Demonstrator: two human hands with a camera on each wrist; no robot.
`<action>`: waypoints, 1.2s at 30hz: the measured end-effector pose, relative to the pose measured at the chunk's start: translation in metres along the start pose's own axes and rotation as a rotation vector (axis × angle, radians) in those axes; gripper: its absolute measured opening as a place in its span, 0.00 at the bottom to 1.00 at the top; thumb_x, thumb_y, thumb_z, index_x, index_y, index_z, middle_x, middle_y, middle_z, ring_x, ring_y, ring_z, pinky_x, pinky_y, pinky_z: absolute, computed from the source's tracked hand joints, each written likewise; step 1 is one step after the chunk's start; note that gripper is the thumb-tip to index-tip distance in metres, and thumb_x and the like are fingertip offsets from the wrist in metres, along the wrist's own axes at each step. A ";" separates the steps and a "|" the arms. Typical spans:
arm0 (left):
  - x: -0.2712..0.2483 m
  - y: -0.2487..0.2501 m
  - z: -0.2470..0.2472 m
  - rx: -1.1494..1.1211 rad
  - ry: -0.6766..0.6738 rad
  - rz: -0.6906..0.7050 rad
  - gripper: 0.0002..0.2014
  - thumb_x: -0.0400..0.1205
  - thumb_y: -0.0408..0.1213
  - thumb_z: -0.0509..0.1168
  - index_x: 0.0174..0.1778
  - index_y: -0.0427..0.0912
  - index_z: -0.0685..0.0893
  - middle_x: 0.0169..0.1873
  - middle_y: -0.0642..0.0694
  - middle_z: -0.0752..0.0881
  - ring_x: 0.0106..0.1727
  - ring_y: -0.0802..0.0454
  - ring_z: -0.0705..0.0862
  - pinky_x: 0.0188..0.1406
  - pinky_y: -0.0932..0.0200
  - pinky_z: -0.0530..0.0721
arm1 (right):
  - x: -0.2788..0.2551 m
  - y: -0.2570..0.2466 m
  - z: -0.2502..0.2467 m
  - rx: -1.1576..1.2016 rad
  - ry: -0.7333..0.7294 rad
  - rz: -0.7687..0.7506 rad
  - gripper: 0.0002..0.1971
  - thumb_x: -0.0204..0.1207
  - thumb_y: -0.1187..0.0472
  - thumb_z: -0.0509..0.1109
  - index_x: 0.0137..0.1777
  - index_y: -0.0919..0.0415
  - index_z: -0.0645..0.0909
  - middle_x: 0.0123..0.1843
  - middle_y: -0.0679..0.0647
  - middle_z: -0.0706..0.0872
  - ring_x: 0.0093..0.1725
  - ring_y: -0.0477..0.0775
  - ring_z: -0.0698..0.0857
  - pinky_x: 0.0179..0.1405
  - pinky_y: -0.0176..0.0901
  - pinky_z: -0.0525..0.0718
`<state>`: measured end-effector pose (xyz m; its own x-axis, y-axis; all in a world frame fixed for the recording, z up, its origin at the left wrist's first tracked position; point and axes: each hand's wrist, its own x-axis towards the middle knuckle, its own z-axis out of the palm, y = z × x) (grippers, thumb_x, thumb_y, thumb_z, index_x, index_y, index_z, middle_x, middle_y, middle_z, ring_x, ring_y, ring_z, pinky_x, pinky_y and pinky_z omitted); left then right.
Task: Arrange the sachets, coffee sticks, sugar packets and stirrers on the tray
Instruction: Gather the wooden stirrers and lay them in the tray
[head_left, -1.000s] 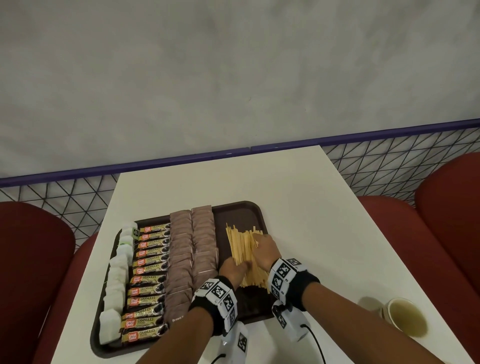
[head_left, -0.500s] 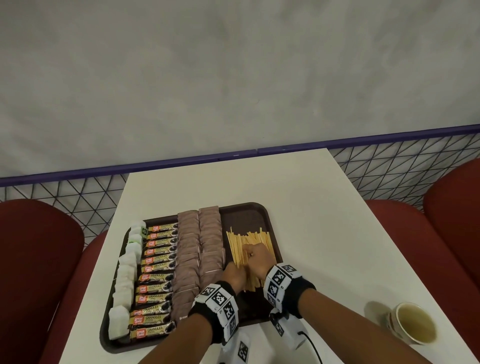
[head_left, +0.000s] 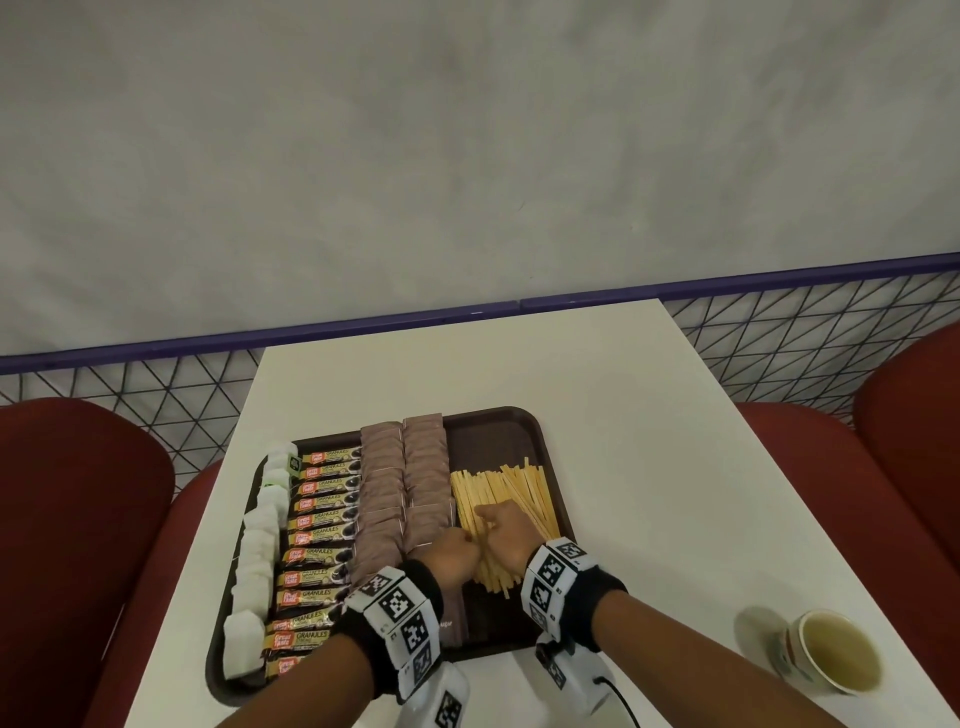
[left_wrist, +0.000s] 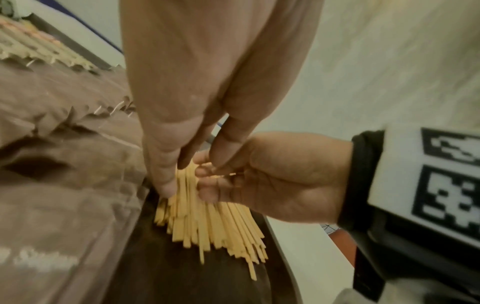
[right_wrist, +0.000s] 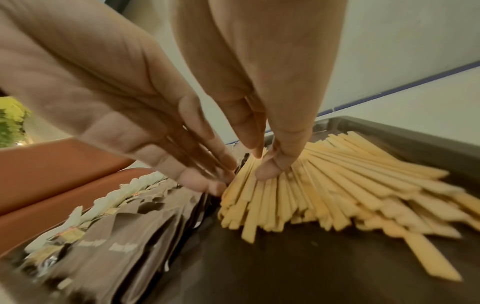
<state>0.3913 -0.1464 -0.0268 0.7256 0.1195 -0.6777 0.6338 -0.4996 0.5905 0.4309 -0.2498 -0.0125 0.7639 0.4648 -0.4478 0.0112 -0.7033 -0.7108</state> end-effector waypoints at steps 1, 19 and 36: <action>-0.002 0.002 -0.006 0.066 0.012 0.022 0.11 0.82 0.28 0.52 0.48 0.31 0.81 0.46 0.33 0.80 0.43 0.41 0.80 0.39 0.57 0.72 | -0.001 0.001 0.001 0.002 0.002 -0.012 0.24 0.80 0.75 0.52 0.76 0.64 0.67 0.78 0.60 0.68 0.77 0.57 0.68 0.74 0.40 0.66; 0.021 0.052 -0.072 0.591 0.167 0.265 0.26 0.83 0.24 0.53 0.79 0.40 0.65 0.78 0.41 0.68 0.78 0.45 0.67 0.78 0.56 0.63 | -0.053 0.028 0.002 -0.315 -0.166 -0.319 0.20 0.75 0.78 0.56 0.60 0.64 0.83 0.63 0.61 0.81 0.63 0.58 0.79 0.66 0.47 0.77; 0.036 0.057 -0.058 0.906 0.127 0.223 0.29 0.82 0.23 0.52 0.81 0.39 0.58 0.79 0.39 0.65 0.78 0.43 0.66 0.77 0.55 0.64 | -0.053 0.037 0.006 -0.623 0.103 -0.485 0.19 0.74 0.71 0.62 0.66 0.66 0.74 0.65 0.61 0.73 0.65 0.61 0.71 0.62 0.53 0.76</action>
<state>0.4689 -0.1213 0.0081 0.8627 0.0070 -0.5057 0.0658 -0.9930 0.0985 0.3873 -0.2973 -0.0183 0.6370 0.7653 -0.0919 0.6931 -0.6209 -0.3662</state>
